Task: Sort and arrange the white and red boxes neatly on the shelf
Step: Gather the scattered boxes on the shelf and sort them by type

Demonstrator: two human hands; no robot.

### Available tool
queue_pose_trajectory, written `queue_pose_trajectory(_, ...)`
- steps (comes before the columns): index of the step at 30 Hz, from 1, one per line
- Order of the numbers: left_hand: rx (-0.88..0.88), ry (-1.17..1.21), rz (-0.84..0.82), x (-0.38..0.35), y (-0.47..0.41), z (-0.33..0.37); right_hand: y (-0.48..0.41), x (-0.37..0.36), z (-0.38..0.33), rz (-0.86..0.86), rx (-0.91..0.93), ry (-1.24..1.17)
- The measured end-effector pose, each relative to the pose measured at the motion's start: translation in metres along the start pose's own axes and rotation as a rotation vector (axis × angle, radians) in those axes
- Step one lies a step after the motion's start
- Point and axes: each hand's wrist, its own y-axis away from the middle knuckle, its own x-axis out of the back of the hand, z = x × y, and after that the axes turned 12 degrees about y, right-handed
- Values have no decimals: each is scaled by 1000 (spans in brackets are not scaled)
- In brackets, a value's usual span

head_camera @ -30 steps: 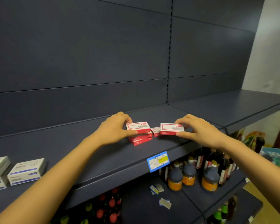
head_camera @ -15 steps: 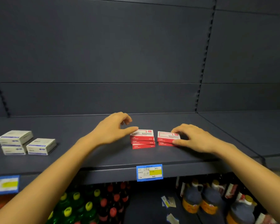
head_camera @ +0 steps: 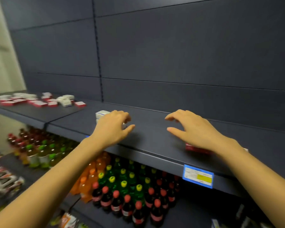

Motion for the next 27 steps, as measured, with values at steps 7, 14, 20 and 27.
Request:
queue_pose_trajectory(7,203,-170,-15,54,58,-68,-58,-29,-78,5,207,-88)
queue_pose_trajectory(14,319,-242,6,107,103,-136,-111,-49,-160,-9,317,-133)
queue_pose_trajectory(20,341,-308,9,145,119,-216,-163,-64,-235,-41,341,-147)
queue_pose_trajectory(27,293,-292,-55,188,128,-322,-230,-89,-323,-50,279,-125)
